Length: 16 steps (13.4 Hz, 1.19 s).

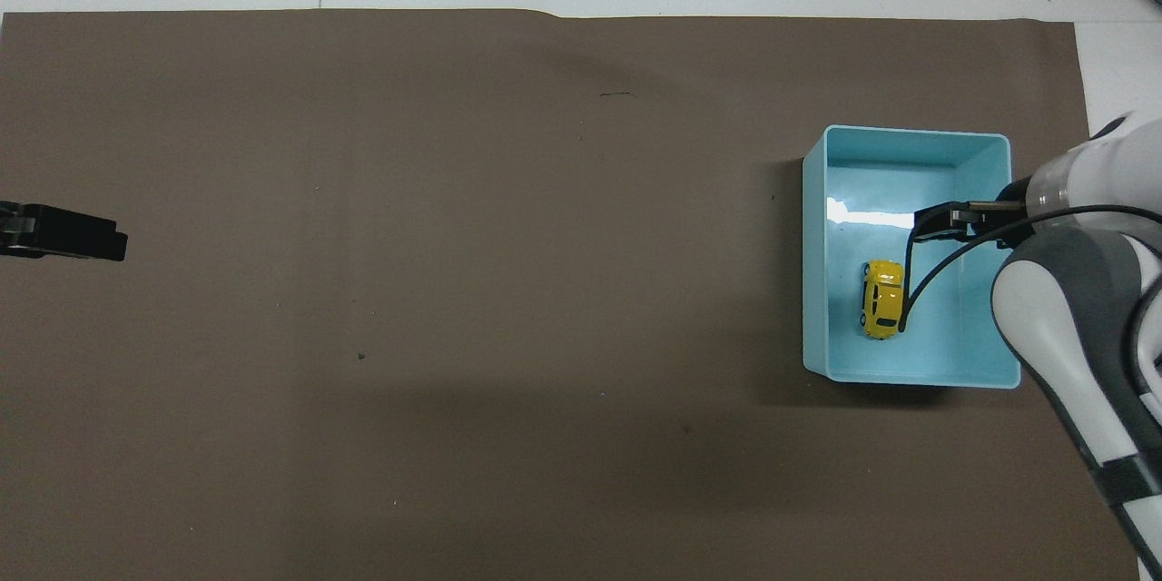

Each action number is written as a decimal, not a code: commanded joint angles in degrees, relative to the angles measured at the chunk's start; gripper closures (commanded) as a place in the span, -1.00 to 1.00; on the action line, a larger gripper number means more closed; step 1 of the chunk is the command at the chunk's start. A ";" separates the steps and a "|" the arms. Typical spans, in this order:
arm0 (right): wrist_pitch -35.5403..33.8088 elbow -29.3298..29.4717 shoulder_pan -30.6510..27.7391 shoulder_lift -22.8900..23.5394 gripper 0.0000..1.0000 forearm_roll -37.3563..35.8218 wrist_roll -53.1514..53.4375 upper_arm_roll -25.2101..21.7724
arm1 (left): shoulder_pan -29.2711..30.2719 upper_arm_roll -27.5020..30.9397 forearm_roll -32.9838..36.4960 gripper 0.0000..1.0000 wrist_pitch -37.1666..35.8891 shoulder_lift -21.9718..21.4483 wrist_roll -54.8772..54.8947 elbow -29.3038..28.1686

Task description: Wind up and store yellow beetle car

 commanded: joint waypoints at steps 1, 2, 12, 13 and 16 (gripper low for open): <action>-7.05 5.96 -0.24 1.26 -1.00 -0.25 2.23 0.74 | 0.92 -0.63 0.16 -1.00 -0.60 -0.60 0.30 -0.09; -8.99 7.46 -0.16 0.91 -1.00 -0.16 2.40 0.74 | 0.92 -0.63 0.16 -1.00 -0.51 -0.60 0.22 -0.09; -18.23 13.88 1.17 -1.38 -1.00 2.91 1.72 0.04 | 0.92 -0.63 0.16 -1.00 -0.51 -0.60 0.30 -0.09; -20.15 15.02 1.08 -1.30 -1.00 3.17 1.62 0.03 | 0.92 -0.63 0.16 -1.00 -0.51 -0.60 0.22 -0.09; -24.91 19.51 0.90 -0.42 -1.00 2.65 1.44 0.03 | 0.92 -0.63 0.16 -1.00 -0.51 -0.60 0.30 0.00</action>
